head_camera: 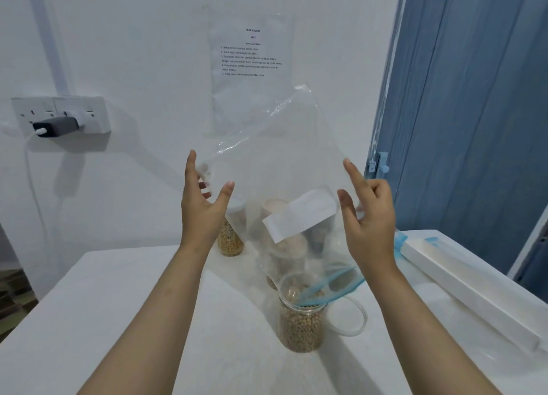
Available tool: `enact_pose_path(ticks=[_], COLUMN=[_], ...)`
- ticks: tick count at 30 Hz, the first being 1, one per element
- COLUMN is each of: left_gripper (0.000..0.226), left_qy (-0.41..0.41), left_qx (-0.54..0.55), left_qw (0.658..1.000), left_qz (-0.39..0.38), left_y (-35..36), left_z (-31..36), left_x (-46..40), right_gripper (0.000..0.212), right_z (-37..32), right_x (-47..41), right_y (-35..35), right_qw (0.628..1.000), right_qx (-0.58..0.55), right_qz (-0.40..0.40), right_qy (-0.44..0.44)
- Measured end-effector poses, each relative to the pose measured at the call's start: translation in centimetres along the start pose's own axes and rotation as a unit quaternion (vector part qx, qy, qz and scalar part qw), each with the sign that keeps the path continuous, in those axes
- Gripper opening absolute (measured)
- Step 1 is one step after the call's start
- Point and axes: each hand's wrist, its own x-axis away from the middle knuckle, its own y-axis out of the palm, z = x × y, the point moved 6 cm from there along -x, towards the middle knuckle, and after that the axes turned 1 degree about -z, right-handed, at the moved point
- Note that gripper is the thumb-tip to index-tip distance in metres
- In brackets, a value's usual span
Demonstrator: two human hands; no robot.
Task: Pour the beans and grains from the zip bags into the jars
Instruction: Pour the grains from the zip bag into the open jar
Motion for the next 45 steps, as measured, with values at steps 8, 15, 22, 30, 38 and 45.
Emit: enact_pose_path(ticks=[8, 15, 22, 30, 38, 45], left_gripper=[0.067, 0.062, 0.02, 0.036, 0.048, 0.033], left_qy=[-0.018, 0.013, 0.042, 0.05, 0.035, 0.041], left_qx=[0.061, 0.078, 0.017, 0.031, 0.051, 0.09], left_qw=[0.998, 0.995, 0.996, 0.997, 0.998, 0.995], left_qz=[-0.02, -0.055, -0.079, -0.048, -0.03, -0.002], left_y=[0.3, 0.4, 0.7, 0.7, 0.5, 0.2], left_z=[0.7, 0.8, 0.7, 1.5, 1.7, 1.5], left_x=[0.1, 0.2, -0.1, -0.9, -0.9, -0.6], right_gripper=[0.047, 0.048, 0.049, 0.048, 0.047, 0.047], right_z=[0.3, 0.7, 1.3, 1.5, 1.8, 1.7], right_x=[0.3, 0.6, 0.8, 1.0, 1.0, 1.0], right_y=[-0.1, -0.3, -0.6, -0.4, -0.4, -0.3], right_qw=[1.0, 0.998, 0.996, 0.996, 0.995, 0.996], right_qx=[-0.011, -0.013, -0.016, -0.015, -0.012, -0.013], right_qz=[0.002, -0.002, -0.007, -0.002, 0.001, 0.002], right_qy=[0.02, 0.055, 0.09, 0.09, 0.099, 0.09])
